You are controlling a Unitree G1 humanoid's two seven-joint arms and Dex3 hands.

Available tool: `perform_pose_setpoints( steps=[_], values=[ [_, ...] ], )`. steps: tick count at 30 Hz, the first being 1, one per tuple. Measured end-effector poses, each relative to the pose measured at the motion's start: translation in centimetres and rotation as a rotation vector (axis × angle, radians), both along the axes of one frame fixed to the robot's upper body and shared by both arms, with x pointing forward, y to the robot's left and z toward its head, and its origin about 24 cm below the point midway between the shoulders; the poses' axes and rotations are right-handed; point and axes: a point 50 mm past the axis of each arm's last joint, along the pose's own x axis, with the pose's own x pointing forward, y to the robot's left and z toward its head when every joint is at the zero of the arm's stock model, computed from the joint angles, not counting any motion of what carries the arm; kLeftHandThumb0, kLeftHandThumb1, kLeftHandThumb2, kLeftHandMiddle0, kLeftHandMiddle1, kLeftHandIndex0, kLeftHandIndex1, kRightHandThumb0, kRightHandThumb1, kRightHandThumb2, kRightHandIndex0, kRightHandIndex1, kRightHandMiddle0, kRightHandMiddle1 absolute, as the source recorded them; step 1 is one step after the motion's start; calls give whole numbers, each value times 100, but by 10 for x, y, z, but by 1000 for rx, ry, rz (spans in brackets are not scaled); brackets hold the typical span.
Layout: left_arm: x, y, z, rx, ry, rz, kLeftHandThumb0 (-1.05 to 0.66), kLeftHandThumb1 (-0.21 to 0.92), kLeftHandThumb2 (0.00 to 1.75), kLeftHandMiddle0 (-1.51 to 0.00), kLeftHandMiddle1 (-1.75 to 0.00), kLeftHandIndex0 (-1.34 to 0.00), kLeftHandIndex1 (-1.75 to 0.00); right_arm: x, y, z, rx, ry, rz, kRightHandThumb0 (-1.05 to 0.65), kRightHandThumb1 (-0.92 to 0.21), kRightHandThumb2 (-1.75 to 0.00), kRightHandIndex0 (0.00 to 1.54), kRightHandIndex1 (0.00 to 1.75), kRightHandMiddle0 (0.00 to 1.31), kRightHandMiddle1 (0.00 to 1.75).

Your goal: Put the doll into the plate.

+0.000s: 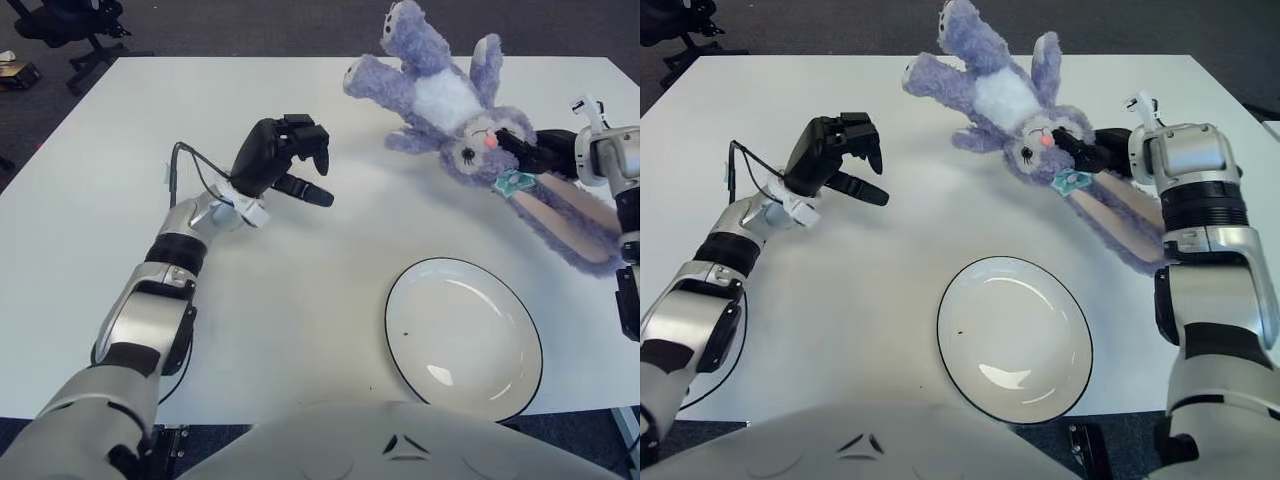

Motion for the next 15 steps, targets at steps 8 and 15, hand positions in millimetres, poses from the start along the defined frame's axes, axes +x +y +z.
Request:
perform_pose_setpoints(
  steps=[8,15],
  values=[
    [-3,-11,-2,-8,-4,-41,-23,92,19,-91,-175,-71,-175,5,0,-4,0,4,-8,-42,-51,-106,110,175,46,175],
    [-3,-21,-8,61,31,-68,-24,92,24,-90,-175,-71,-175,9,0,-3,-11,-11,-6,-42,-51,-106,110,175,46,175]
  ],
)
